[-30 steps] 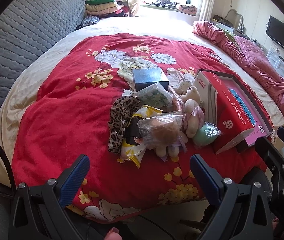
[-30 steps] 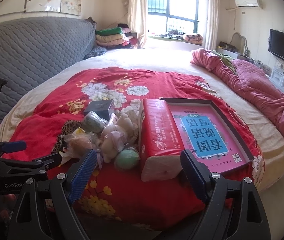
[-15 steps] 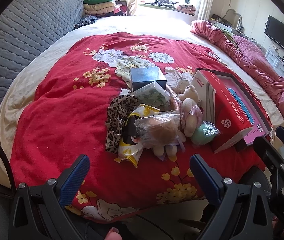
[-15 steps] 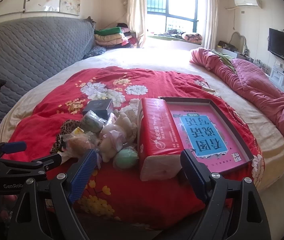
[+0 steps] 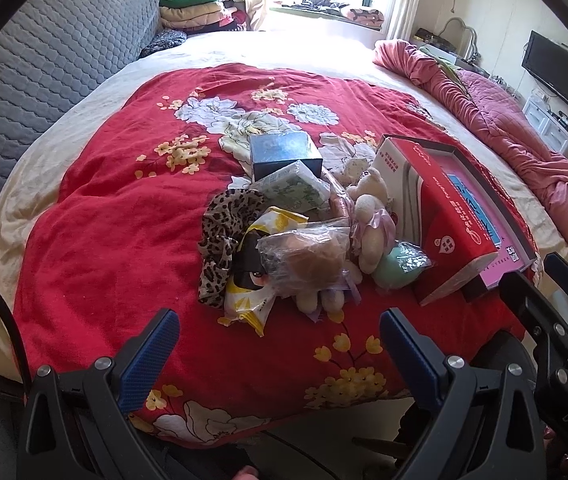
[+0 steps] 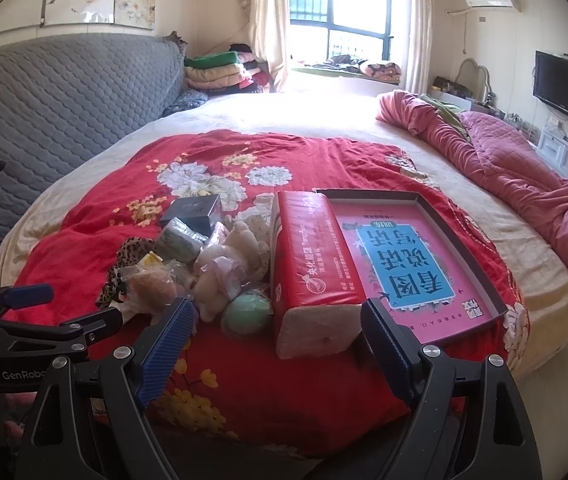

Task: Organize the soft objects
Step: 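Move both tools toward the pile of soft items on the quilt, then grasp the bagged bread bun with the left tool while the right tool grasps the cream teddy bear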

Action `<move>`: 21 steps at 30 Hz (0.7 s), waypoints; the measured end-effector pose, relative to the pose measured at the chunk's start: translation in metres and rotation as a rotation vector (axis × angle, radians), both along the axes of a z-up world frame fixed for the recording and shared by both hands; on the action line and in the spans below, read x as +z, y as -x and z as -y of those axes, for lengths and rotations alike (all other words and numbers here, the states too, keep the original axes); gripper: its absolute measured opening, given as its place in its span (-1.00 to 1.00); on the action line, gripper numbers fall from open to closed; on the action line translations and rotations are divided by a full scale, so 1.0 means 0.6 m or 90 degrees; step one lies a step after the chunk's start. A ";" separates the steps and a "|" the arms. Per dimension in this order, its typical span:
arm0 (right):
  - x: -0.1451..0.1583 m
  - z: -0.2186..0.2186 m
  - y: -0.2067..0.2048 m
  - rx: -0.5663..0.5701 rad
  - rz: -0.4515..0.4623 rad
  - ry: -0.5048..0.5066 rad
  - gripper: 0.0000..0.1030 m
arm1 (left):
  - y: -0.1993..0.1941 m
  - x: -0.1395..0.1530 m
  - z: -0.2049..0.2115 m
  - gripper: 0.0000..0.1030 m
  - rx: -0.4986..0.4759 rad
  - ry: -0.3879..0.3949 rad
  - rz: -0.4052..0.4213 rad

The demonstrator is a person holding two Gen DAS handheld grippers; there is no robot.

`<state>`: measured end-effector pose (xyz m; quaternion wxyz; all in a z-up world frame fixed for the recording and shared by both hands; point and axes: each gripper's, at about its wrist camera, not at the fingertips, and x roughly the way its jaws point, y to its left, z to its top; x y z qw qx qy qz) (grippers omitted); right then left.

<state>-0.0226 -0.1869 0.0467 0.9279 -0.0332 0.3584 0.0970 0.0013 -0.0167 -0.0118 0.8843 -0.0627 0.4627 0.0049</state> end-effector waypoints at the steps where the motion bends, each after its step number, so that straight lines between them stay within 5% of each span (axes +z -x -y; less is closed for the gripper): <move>1: -0.001 0.000 -0.001 0.000 -0.002 -0.001 0.68 | -0.001 -0.002 -0.002 0.96 0.004 0.003 -0.001; 8: -0.005 0.006 -0.010 -0.005 -0.004 -0.005 0.68 | -0.019 -0.015 -0.017 0.92 0.010 0.038 -0.017; 21: -0.011 0.031 -0.063 -0.011 0.005 0.005 0.68 | -0.100 -0.048 0.039 0.39 -0.028 0.033 -0.060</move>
